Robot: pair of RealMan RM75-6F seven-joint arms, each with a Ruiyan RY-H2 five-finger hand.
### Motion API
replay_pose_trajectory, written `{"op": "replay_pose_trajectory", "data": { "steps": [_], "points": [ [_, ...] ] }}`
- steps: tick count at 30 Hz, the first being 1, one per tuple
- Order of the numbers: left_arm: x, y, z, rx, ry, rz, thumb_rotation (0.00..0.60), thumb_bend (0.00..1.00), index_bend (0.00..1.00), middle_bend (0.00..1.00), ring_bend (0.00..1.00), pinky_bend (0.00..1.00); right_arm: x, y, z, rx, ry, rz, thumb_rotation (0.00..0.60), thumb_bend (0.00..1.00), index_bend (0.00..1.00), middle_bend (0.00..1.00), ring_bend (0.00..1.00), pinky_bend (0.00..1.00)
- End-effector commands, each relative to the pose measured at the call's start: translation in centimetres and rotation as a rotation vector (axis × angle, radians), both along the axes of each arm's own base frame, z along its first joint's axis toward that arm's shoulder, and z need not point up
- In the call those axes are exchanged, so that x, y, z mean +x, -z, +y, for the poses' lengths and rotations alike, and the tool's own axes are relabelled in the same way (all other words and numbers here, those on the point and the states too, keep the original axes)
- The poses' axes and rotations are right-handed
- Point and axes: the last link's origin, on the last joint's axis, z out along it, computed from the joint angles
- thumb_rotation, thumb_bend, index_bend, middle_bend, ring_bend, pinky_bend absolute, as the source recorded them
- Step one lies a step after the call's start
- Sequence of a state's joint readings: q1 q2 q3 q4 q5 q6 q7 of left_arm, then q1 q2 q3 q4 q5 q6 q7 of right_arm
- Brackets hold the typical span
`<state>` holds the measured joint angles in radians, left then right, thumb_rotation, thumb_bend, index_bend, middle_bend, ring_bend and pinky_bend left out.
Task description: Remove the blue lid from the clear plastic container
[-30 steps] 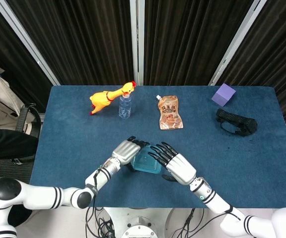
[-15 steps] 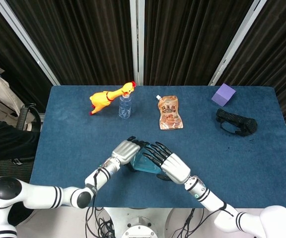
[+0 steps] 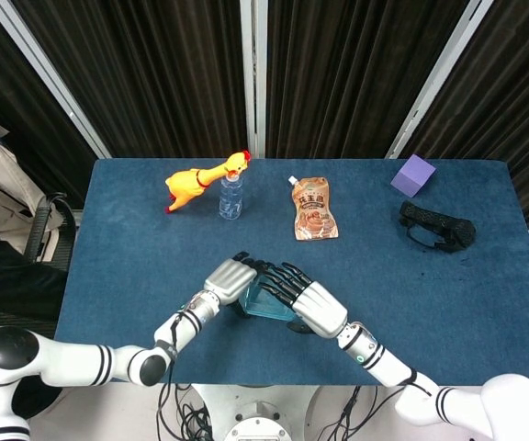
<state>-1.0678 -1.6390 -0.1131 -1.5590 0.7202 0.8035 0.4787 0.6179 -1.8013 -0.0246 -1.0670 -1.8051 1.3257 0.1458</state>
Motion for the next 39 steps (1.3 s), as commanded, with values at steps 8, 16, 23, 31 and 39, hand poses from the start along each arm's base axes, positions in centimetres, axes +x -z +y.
{"op": "replay_pose_trajectory", "data": {
  "steps": [8,16,23,31,39],
  "points": [
    [0.1,0.0,0.0,0.031,0.033,0.026,0.6,0.0,0.25,0.34,0.2,0.1,0.6,0.0,-0.3,-0.003,-0.002,-0.01,0.6,0.04,0.0,0.0,0.0,0.0],
    [-0.1,-0.1,-0.1,0.041,0.037,0.04,0.6,0.0,0.25,0.33,0.2,0.1,0.9,-0.2,-0.6,-0.029,-0.004,-0.019,0.6,0.05,0.0,0.0,0.0,0.0],
    [-0.2,-0.1,-0.1,0.049,0.044,0.048,0.6,0.0,0.25,0.33,0.2,0.1,1.1,-0.5,-0.7,-0.048,-0.003,-0.032,0.6,0.11,0.0,0.01,0.0,0.0],
    [-0.3,0.0,0.0,0.064,0.049,0.061,0.6,0.0,0.25,0.33,0.2,0.1,1.3,-0.9,-0.6,-0.047,0.006,-0.039,0.6,0.15,0.0,0.04,0.0,0.0],
    [-0.3,0.4,-0.2,0.068,0.056,0.073,0.6,0.0,0.25,0.33,0.2,0.1,1.4,-1.2,-0.7,-0.048,0.024,-0.046,0.6,0.15,0.0,0.05,0.0,0.0]
  ]
}}
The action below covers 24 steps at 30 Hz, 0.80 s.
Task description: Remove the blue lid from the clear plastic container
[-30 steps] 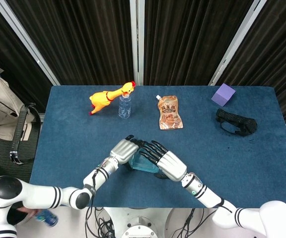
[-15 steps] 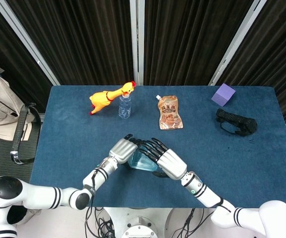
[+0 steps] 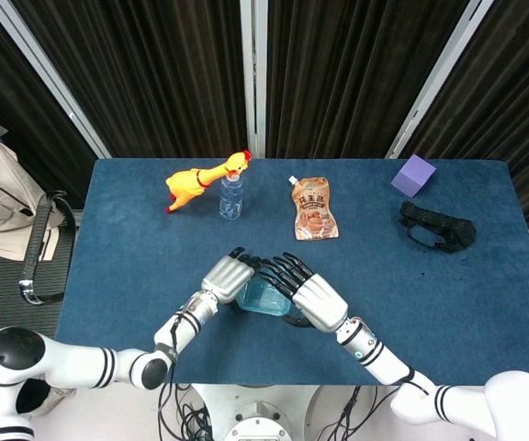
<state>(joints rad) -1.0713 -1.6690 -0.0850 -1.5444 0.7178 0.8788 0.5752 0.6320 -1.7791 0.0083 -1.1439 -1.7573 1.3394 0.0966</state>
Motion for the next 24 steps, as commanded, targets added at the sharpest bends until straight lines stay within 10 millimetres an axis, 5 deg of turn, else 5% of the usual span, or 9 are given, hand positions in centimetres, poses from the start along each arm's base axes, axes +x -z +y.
{"op": "replay_pose_trajectory", "data": {
  "steps": [1,7,16,24],
  "points": [
    [-0.01,0.1,-0.02,0.0,-0.001,0.002,0.6,0.0,0.25,0.33,0.2,0.1,0.05,-0.04,-0.03,-0.005,0.001,-0.001,0.6,0.15,0.0,0.05,0.0,0.0],
    [0.18,0.0,-0.06,0.004,0.001,-0.004,0.6,0.0,0.25,0.33,0.2,0.1,0.37,-0.03,-0.03,-0.019,-0.009,-0.018,0.6,0.25,0.01,0.09,0.0,0.0],
    [0.75,-0.68,-0.28,-0.004,0.012,-0.036,0.6,0.0,0.24,0.31,0.2,0.1,0.35,0.18,-0.36,-0.063,-0.033,-0.007,0.6,0.55,0.38,0.23,0.0,0.0],
    [0.87,-0.84,-0.41,-0.004,0.023,-0.038,0.6,0.0,0.23,0.31,0.2,0.1,0.37,0.02,-0.54,-0.081,-0.035,-0.024,0.6,0.63,0.48,0.27,0.02,0.0]
  ]
}}
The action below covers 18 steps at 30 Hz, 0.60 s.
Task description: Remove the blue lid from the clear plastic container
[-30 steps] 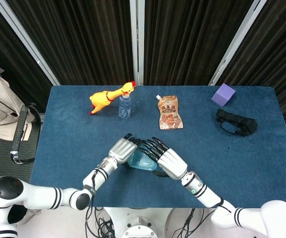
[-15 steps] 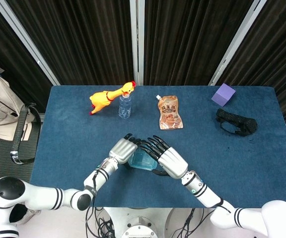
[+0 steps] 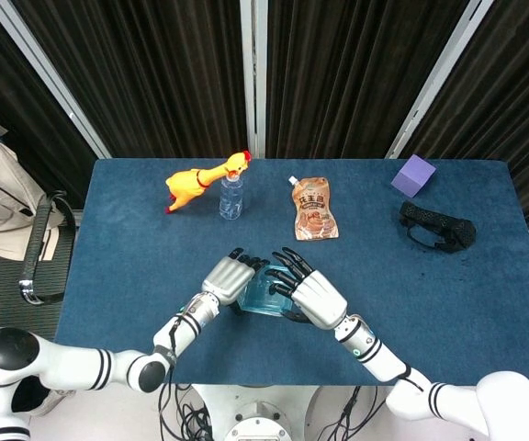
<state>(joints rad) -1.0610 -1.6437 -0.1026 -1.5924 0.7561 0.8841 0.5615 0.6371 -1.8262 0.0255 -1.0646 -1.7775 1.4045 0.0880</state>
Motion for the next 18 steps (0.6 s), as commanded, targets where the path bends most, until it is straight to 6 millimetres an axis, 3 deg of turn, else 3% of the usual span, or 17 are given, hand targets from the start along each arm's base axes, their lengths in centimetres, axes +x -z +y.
{"op": "replay_pose_trajectory", "data": {
  "steps": [1,7,13,18],
  "points": [
    [-0.01,-0.03,-0.01,0.0,0.001,0.001,0.6,0.0,0.23,0.31,0.2,0.1,-0.04,0.01,-0.07,-0.006,0.001,-0.002,0.6,0.64,0.48,0.27,0.02,0.0],
    [0.08,-0.23,0.03,0.003,0.004,-0.003,0.6,0.0,0.21,0.3,0.2,0.1,0.01,0.15,-0.01,-0.01,-0.007,-0.004,0.6,0.72,0.53,0.29,0.04,0.0],
    [0.01,-0.46,0.07,0.008,0.003,-0.006,0.6,0.0,0.16,0.25,0.12,0.1,-0.14,0.26,0.04,-0.013,-0.012,0.004,0.6,0.83,0.62,0.29,0.04,0.0],
    [0.06,-0.52,-0.02,0.01,0.008,-0.01,0.6,0.0,0.13,0.21,0.08,0.09,-0.08,0.3,0.02,-0.014,-0.021,0.008,0.6,0.88,0.64,0.29,0.04,0.0]
  ]
}}
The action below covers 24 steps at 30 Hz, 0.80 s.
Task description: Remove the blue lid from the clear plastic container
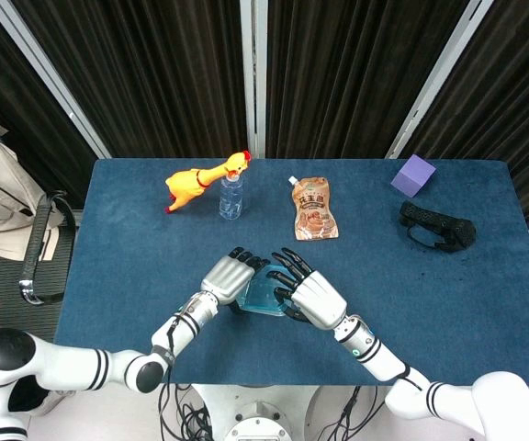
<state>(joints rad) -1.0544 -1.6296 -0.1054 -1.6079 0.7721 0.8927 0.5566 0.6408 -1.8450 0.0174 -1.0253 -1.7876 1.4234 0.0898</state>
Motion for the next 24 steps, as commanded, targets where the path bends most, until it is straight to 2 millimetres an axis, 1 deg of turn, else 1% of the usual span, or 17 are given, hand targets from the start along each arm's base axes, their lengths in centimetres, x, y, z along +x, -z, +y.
{"op": "replay_pose_trajectory", "data": {
  "steps": [1,5,10,13,18,24],
  "points": [
    [0.0,0.0,0.0,0.001,0.003,0.0,0.6,0.0,0.13,0.21,0.08,0.09,0.0,0.0,0.0,0.001,-0.002,0.0,0.6,0.89,0.64,0.29,0.04,0.0],
    [-0.1,0.0,-0.1,0.002,0.003,0.001,0.6,0.0,0.12,0.21,0.08,0.09,0.0,0.0,0.0,-0.002,-0.003,0.004,0.6,0.92,0.64,0.29,0.04,0.0],
    [-0.2,-0.1,-0.1,0.01,0.002,-0.003,0.6,0.0,0.09,0.17,0.03,0.06,-0.2,-0.1,0.0,-0.008,-0.004,0.009,0.6,1.0,0.65,0.29,0.04,0.0],
    [-0.3,-0.3,0.1,0.035,0.014,0.0,0.6,0.0,0.06,0.14,0.0,0.04,-0.3,-0.3,0.0,-0.013,-0.006,0.003,0.6,1.0,0.68,0.3,0.04,0.0],
    [-0.9,-1.1,0.1,0.08,0.024,-0.004,0.6,0.0,0.04,0.11,0.0,0.01,-0.6,-0.5,-0.4,-0.033,0.001,-0.006,0.6,1.0,0.72,0.3,0.04,0.0],
    [-2.2,-2.0,0.0,0.091,-0.003,-0.023,0.6,0.0,0.04,0.09,0.0,0.0,-0.7,-0.6,-0.7,-0.052,0.001,-0.017,0.6,1.0,0.72,0.3,0.04,0.0]
  ]
}}
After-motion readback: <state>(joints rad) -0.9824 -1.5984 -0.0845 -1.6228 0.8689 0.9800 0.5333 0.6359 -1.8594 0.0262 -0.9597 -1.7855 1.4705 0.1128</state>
